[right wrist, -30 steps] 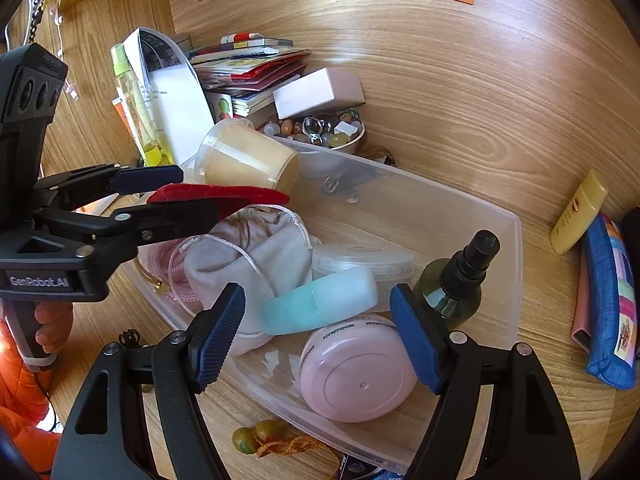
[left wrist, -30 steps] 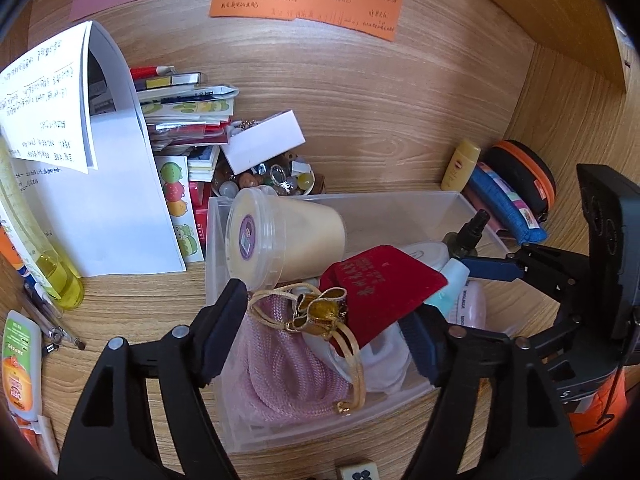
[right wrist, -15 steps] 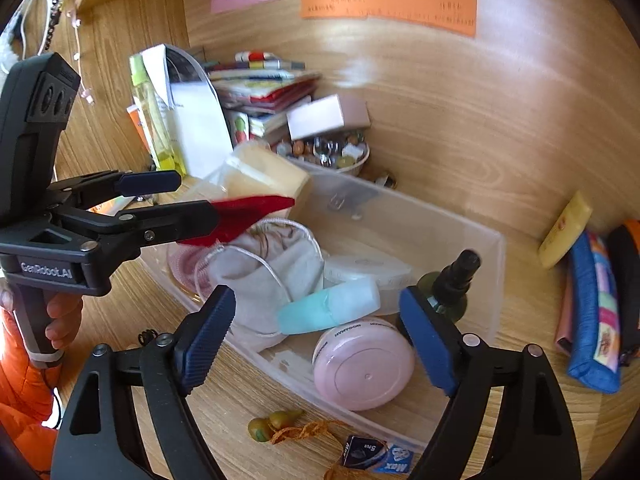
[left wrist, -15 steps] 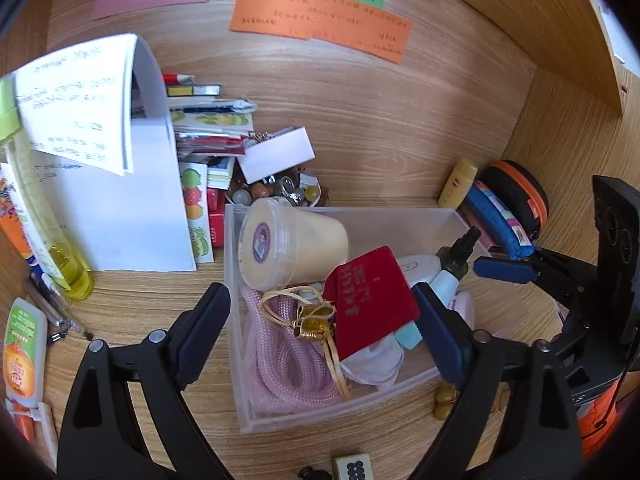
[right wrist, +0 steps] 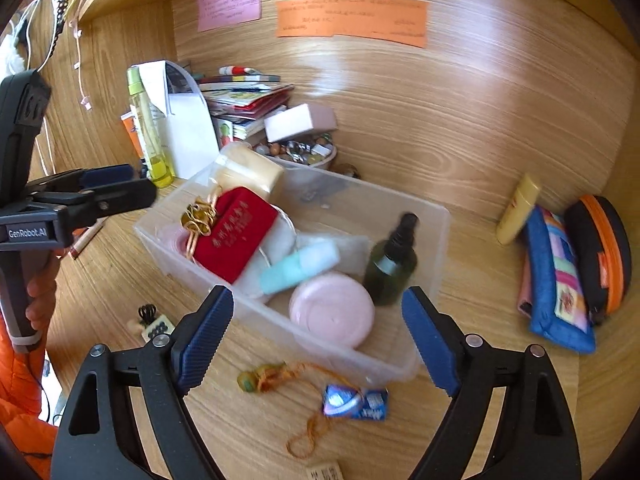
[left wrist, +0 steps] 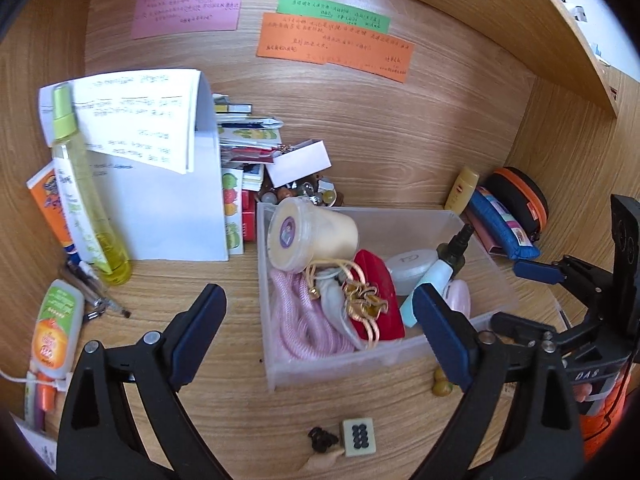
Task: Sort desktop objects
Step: 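Move left gripper to the seashell while right gripper approaches the beige eraser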
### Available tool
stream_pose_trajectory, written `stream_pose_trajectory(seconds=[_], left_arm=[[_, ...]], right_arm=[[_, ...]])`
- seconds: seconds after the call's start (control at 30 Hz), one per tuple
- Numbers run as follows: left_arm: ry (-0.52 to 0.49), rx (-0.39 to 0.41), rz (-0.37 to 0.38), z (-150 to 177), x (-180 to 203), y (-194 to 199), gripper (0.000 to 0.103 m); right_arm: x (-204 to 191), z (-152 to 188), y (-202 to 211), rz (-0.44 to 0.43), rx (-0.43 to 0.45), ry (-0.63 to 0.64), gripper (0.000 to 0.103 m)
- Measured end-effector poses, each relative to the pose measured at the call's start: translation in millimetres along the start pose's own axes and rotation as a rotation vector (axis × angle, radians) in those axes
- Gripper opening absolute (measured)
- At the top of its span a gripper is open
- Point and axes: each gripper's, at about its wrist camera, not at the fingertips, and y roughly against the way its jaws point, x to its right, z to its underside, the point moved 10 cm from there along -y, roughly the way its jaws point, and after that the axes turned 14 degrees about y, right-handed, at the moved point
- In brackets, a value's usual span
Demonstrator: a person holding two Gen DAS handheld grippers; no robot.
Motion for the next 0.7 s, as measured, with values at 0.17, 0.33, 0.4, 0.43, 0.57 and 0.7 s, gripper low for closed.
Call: stream_pose_trajectory(seconds=[0.17,0.33,0.4,0.43,0.57,0.7], left_arm=[[0.0,0.009,-0.03,7.8,-13.4,16.5,0.095],[-0.002,-0.007,-0.065,24.5,-27.3,26.9,0.096],[-0.008,-0.023,-0.074,33.0,-29.9,27.3,0.096],[-0.015,-0.033,-0.081,39.7,-31.7,27.3,0.096],[-0.035,-0.071,-0.109,62.3,-38.1,25.0,0.096],[-0.046,-0.113,-0.135,83.5,-45.4,20.1,0.096]], right_arm=[[10.4,18.3,16.0,0.035,0.0,-0.045,0.085],[21.6,42.3,30.2,0.068,-0.013,-0.099,0.085],[24.9,53.8,33.2,0.075,-0.023,-0.123,0.085],[26.5,60.9,34.5,0.081,-0.029,-0.136,0.085],[27.9,87.5,35.8,0.084,-0.054,-0.179,0.085],[22.8,106.6,33.4,0.081,-0.083,-0.195,0.085]])
